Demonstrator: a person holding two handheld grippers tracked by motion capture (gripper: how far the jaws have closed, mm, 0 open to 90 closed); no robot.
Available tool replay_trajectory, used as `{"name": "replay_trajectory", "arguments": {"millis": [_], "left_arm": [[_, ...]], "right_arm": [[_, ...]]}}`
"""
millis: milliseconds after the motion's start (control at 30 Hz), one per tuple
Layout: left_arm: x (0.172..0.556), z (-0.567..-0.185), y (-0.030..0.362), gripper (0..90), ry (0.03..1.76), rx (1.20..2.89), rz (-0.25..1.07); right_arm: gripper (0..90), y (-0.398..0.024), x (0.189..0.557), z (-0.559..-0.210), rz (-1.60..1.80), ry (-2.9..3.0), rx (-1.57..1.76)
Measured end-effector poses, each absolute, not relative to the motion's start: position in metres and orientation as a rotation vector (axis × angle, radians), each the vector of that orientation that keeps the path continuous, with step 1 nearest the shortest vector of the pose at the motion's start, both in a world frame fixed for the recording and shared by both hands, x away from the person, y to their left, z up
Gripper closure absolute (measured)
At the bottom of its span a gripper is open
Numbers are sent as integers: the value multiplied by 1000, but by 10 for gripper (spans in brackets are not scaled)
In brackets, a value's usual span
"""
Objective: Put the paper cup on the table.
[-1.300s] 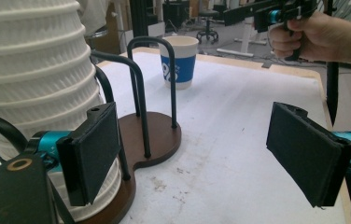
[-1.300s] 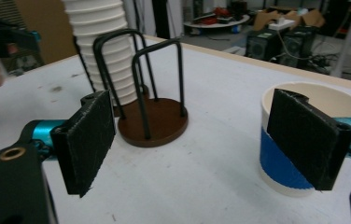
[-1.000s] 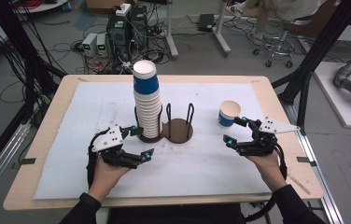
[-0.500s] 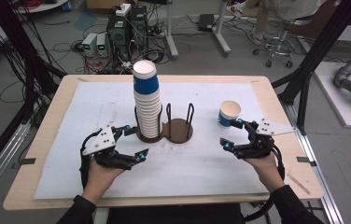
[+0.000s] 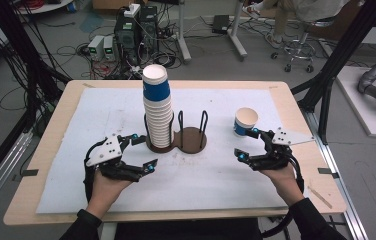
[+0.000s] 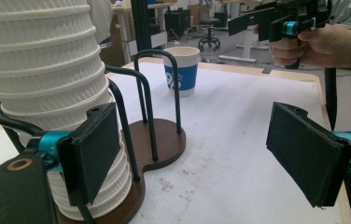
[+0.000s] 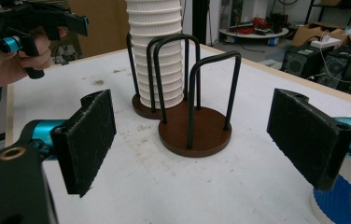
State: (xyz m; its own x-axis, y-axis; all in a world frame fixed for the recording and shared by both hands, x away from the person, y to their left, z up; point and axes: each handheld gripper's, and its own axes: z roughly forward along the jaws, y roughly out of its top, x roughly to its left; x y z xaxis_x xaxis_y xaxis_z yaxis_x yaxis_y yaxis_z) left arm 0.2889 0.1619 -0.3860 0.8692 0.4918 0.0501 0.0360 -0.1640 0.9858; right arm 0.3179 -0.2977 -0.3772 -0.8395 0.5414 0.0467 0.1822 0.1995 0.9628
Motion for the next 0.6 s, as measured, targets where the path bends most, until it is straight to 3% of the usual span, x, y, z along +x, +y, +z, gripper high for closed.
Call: {"name": "replay_trajectory", "arguments": {"millis": [600], "left_arm": [[292, -387, 161, 173, 426, 1711, 418]], "right_arm": [[159, -299, 320, -380, 1670, 2178, 678]]}}
